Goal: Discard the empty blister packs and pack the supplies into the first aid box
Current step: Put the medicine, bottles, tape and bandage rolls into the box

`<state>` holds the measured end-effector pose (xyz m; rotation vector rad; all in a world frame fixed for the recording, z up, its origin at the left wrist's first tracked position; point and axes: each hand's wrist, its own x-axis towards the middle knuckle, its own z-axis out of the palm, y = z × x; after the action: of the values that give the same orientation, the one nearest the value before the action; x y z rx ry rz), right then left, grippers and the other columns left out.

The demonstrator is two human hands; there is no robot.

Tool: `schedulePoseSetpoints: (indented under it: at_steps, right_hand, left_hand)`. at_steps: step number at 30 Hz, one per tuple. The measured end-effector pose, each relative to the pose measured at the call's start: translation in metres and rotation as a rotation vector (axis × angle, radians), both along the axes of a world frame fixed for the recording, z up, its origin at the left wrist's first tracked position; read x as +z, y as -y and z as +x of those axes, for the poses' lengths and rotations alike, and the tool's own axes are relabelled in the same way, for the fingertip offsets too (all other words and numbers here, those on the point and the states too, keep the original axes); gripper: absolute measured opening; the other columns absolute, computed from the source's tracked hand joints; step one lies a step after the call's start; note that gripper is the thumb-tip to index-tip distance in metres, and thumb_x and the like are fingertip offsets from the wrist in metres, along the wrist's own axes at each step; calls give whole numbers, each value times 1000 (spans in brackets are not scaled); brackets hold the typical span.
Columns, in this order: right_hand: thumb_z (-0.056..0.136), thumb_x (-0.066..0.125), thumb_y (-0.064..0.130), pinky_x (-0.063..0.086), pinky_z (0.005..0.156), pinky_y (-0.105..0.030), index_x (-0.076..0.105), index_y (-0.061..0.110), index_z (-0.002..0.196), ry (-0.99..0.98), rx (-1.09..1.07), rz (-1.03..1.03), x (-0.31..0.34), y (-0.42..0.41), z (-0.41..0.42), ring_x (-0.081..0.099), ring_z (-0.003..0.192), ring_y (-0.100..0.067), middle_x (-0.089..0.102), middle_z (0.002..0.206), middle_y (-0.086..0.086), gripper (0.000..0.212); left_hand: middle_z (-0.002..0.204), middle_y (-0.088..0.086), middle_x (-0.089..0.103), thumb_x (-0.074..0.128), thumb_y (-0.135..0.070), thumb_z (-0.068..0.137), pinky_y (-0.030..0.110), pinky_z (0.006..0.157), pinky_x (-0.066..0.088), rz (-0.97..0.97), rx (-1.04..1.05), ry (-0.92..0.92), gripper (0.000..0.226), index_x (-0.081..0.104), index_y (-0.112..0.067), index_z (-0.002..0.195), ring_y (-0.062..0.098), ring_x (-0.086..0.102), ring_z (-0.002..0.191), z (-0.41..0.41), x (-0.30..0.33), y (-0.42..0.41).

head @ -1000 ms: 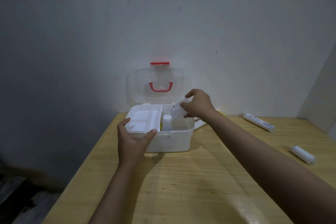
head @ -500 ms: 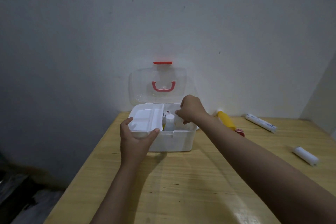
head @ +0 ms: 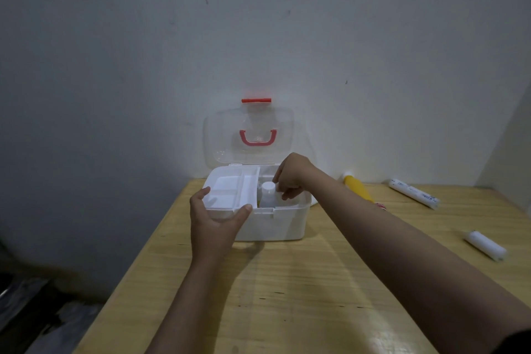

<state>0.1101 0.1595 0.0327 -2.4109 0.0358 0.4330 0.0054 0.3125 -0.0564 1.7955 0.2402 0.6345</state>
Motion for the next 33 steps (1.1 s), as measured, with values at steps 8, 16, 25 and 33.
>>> schedulePoseSetpoints:
  at_steps: [8,16,25,33]
  right_hand:
    - [80,69,3,59,84,-34,71,-3,103,38,-38,97,-4,-5,2,74,83,-24,74,70,-11,25]
    - [82,61,-9,58,83,-35,66,-8,109,-17,-36,239,-9,-5,3,64,70,-22,70,101,-23,28]
    - [76,69,-8,60,71,-31,68,-3,80,256,-152,538,12,51,-23,68,65,-24,67,77,-22,6]
    - [80,66,10,48,74,-29,67,7,106,496,-262,2,-9,131,-12,62,99,-23,66,110,-9,27]
  left_hand:
    - [139,-2,36,84,-34,65,31,87,49,16,-1,7,85,32,-27,133,15,37,121,1,-1,-2]
    - [135,-3,36,83,-34,65,30,81,50,22,7,1,86,32,-26,134,14,39,116,1,0,-2]
    - [131,-8,35,84,-31,66,30,94,40,5,8,7,83,35,-22,133,11,37,118,-1,4,-1]
    - [141,3,37,84,-30,66,35,95,44,-9,0,-12,85,33,-23,135,19,39,124,-3,6,2]
